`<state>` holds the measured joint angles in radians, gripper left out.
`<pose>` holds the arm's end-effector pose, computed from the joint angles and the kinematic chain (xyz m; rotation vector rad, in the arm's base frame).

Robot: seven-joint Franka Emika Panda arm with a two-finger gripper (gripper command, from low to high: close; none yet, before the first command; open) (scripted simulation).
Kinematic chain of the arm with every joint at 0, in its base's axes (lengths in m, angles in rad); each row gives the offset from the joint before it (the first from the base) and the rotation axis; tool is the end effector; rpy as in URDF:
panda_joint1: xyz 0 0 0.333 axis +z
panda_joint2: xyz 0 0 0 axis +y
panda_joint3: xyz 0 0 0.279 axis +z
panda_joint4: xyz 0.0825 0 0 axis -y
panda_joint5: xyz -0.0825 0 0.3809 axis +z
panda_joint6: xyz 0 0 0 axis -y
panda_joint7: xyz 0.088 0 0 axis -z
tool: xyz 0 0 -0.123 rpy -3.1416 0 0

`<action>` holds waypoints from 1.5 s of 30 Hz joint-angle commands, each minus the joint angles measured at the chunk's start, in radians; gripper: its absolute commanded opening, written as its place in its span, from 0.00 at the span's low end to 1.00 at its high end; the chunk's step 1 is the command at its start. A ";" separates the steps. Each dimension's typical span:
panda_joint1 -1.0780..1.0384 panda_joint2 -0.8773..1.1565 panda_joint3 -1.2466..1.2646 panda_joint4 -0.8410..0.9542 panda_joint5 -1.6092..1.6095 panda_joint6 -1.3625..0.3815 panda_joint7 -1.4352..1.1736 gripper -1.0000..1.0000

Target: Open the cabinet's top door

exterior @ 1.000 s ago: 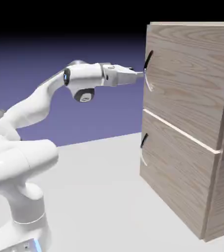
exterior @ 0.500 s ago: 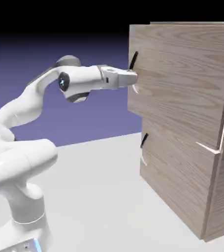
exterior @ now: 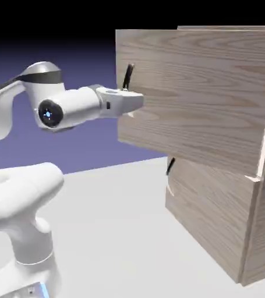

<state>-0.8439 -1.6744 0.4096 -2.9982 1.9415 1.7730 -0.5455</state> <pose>0.2580 0.0048 0.5623 -1.7422 0.1818 -1.3608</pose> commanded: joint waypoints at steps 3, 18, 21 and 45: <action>-0.009 0.031 -0.109 -0.011 -0.091 -0.070 -0.040 0.00; -0.008 0.408 -0.650 0.115 -0.612 -0.431 -0.295 0.00; 0.027 0.517 -0.745 0.180 -0.711 -0.502 -0.351 0.00; 0.615 1.384 -1.463 0.961 -1.128 -1.182 -0.815 0.00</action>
<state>-0.2291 -0.2909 -1.0528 -2.0366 0.8129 0.5900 -1.3605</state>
